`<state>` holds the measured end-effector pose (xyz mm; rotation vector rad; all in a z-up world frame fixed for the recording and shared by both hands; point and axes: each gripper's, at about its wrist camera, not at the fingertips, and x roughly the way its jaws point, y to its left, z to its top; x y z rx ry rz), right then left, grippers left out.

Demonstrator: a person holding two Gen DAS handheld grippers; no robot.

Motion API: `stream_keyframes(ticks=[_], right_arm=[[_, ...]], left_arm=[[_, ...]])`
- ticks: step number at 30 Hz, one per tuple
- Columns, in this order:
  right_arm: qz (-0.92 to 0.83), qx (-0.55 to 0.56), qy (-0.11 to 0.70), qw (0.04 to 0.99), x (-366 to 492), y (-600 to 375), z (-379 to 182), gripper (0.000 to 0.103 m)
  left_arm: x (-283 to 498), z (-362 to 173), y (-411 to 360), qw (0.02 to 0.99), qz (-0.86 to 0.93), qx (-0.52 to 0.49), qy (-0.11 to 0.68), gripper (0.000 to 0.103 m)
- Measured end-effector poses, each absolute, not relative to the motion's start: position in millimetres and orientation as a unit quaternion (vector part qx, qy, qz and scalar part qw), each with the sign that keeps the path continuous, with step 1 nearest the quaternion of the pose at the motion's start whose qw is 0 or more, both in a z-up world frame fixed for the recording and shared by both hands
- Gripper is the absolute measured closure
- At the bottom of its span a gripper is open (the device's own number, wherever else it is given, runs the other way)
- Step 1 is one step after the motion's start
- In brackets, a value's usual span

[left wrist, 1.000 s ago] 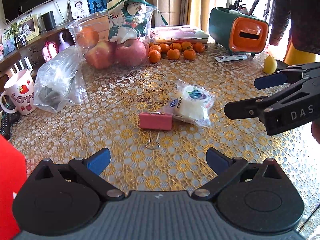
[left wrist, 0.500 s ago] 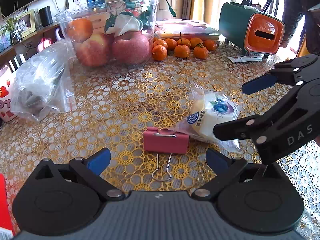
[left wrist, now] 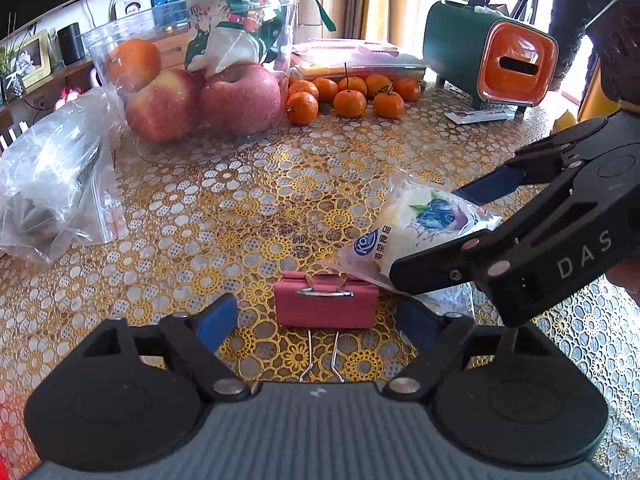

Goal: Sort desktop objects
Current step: 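Grasp pink binder clip with left tool while right tool grasps blueberry snack pouch, then carry pink clip with left tool over red box while right tool carries pouch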

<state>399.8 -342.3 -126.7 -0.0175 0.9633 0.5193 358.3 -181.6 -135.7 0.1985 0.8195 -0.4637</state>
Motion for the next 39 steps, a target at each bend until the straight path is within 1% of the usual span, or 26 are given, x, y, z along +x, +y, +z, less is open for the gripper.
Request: stream_keyframes(ticks=[1, 3, 4, 5, 6, 7, 13, 14, 25, 39], right_arm=[[0.246, -0.002, 0.459, 0.854, 401, -343, -127, 0.013], [0.244, 0.008, 0.46, 0.854, 401, -345, -127, 0.017], [0.244, 0.013, 0.46, 0.854, 402, -346, -127, 0.019], [0.245, 0.019, 0.46, 0.853, 401, -347, -127, 0.023], [0.246, 0.023, 0.462, 0.852, 401, -347, -127, 0.028], [0.242, 0.025, 0.46, 0.854, 400, -347, -127, 0.029], [0.237, 0.038, 0.461, 0.854, 392, -347, -123, 0.04], [0.238, 0.038, 0.462, 0.854, 389, -347, -122, 0.048], [0.211, 0.035, 0.458, 0.863, 357, -354, -100, 0.048], [0.205, 0.004, 0.455, 0.867, 288, -348, -54, 0.048]], left_arm=[[359, -135, -182, 0.887, -0.225, 0.094, 0.392, 0.028], [359, -134, -183, 0.886, -0.23, 0.094, 0.391, 0.034], [358, -134, -184, 0.886, -0.234, 0.096, 0.389, 0.04], [357, -133, -185, 0.886, -0.239, 0.097, 0.387, 0.049], [355, -133, -186, 0.887, -0.235, 0.1, 0.385, 0.05], [355, -133, -187, 0.887, -0.232, 0.1, 0.386, 0.052], [351, -130, -186, 0.887, -0.229, 0.094, 0.391, 0.053], [349, -129, -187, 0.886, -0.228, 0.095, 0.391, 0.053], [316, -105, -182, 0.883, -0.239, 0.097, 0.391, 0.053], [252, -48, -161, 0.884, -0.249, 0.1, 0.382, 0.053]])
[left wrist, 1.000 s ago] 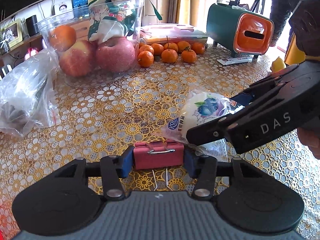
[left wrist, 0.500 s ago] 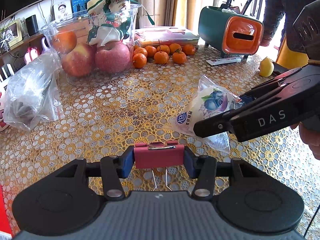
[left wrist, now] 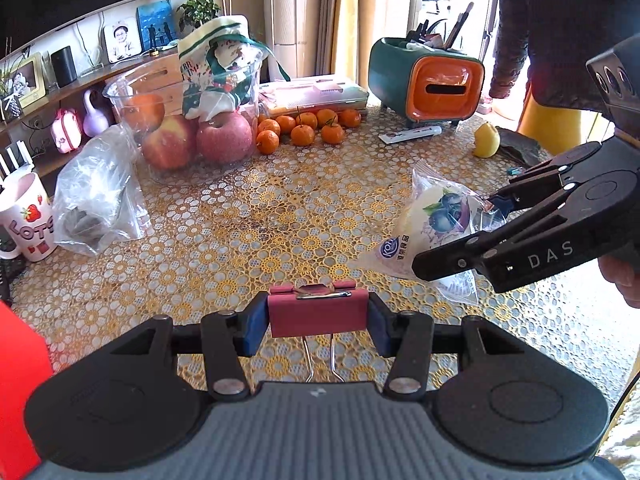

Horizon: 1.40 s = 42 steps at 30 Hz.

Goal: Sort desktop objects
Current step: 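Carry pink clip with left tool over red box while right tool carries pouch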

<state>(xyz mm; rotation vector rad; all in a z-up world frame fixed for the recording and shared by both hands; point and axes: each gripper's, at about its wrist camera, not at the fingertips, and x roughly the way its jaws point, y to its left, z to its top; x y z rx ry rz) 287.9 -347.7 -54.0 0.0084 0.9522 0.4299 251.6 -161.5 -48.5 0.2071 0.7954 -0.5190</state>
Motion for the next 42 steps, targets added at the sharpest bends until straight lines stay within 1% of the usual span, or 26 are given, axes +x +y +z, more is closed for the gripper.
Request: stream_keyframes(ticks=[14, 27, 42], right_arm=[[0.23, -0.034, 0.448, 0.863, 209, -300, -7, 0.048], [0.264, -0.088, 0.461, 0.843, 148, -215, 12, 0.047], [0.333, -0.104, 0.455, 0.82, 132, -82, 24, 0.047]], left_arm=[[185, -8, -112, 0.876, -0.256, 0.105, 0.395, 0.053], [121, 13, -19, 0.877, -0.238, 0.108, 0.404, 0.053], [93, 30, 100, 0.893, -0.167, 0.073, 0.411, 0.053]])
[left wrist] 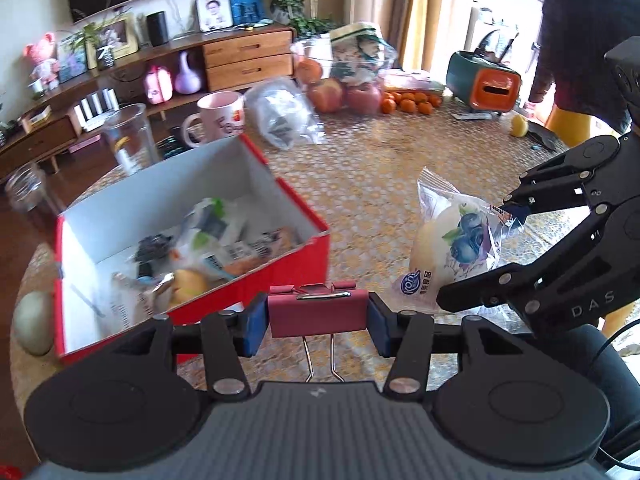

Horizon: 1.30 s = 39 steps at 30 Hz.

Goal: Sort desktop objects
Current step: 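Carry pink clip with left tool over red box while right tool carries pouch, then open left tool to drop clip in box while right tool releases pouch there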

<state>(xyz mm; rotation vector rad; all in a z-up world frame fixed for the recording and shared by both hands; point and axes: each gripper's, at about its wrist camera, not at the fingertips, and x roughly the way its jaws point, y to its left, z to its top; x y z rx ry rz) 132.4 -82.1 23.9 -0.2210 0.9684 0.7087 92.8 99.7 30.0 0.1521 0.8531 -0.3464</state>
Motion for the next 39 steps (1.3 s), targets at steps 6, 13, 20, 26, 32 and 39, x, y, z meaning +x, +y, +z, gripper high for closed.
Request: stream_keyframes(ticks=[6, 13, 20, 26, 32, 39], right_arm=[[0.353, -0.11, 0.445, 0.815, 141, -33, 28, 0.047], [0.344, -0.101, 0.441, 0.823, 167, 6, 27, 0.047], [0.313, -0.091, 0.445, 0.834, 198, 23, 18, 0.047], [0.295, -0.08, 0.445, 0.842, 224, 33, 9, 0.047], [0.277, -0.084, 0.452, 0.844, 245, 46, -11, 0.047], [0.268, -0.096, 0.467, 0.837, 255, 58, -38, 0.046]], left_arm=[[100, 34, 144, 0.9, -0.124, 0.064, 0.412, 0.053], [123, 37, 180, 0.907, -0.081, 0.047, 0.411, 0.053], [155, 35, 196, 0.915, -0.05, 0.045, 0.397, 0.053], [189, 23, 198, 0.915, -0.029, 0.062, 0.397, 0.053], [220, 6, 196, 0.911, -0.017, 0.073, 0.406, 0.053], [248, -16, 196, 0.904, -0.005, 0.073, 0.421, 0.053]])
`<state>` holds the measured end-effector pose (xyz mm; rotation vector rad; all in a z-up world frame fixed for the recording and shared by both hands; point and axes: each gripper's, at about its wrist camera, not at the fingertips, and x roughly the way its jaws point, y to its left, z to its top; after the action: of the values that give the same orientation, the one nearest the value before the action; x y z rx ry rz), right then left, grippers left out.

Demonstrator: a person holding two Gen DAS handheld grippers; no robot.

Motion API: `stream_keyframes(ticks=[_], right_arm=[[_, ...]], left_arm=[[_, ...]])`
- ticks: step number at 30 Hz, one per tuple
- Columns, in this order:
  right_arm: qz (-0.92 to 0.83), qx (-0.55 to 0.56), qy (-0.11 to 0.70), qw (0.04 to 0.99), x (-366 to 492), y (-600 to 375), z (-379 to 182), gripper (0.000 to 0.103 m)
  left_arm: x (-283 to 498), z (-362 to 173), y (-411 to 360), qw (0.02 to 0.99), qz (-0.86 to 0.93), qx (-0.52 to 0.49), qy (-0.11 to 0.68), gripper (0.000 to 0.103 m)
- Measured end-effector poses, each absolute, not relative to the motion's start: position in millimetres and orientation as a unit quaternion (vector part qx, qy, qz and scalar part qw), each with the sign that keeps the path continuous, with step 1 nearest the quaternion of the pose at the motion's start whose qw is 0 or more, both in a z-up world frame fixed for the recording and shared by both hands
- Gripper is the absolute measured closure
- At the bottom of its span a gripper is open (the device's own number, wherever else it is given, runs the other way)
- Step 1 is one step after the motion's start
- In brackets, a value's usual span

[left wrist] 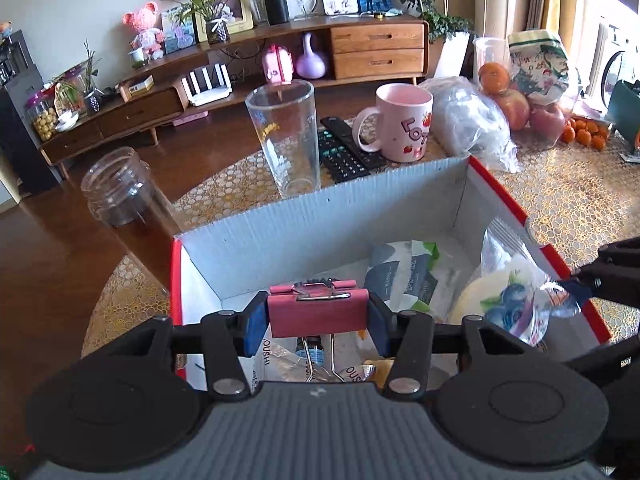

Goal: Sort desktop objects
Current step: 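Open left tool to drop clip in box while right tool releases pouch there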

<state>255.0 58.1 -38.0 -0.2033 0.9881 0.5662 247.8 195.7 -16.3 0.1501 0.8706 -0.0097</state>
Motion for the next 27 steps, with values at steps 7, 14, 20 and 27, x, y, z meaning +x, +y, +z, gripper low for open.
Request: stream_keyframes(ticks=[7, 14, 20, 27], right_arm=[[0.278, -0.116, 0.476, 0.826, 255, 67, -51, 0.046], [0.283, -0.125, 0.48, 0.821, 255, 70, -60, 0.044], [0.289, -0.126, 0.481, 0.818, 254, 69, -66, 0.043], [0.298, -0.126, 0.477, 0.817, 252, 70, -67, 0.039]], left_arm=[[263, -40, 195, 0.892, -0.005, 0.074, 0.446, 0.053], [274, -58, 198, 0.876, -0.001, 0.075, 0.476, 0.052], [278, -70, 198, 0.864, -0.008, 0.074, 0.498, 0.053], [279, -77, 201, 0.86, -0.004, 0.058, 0.508, 0.052]])
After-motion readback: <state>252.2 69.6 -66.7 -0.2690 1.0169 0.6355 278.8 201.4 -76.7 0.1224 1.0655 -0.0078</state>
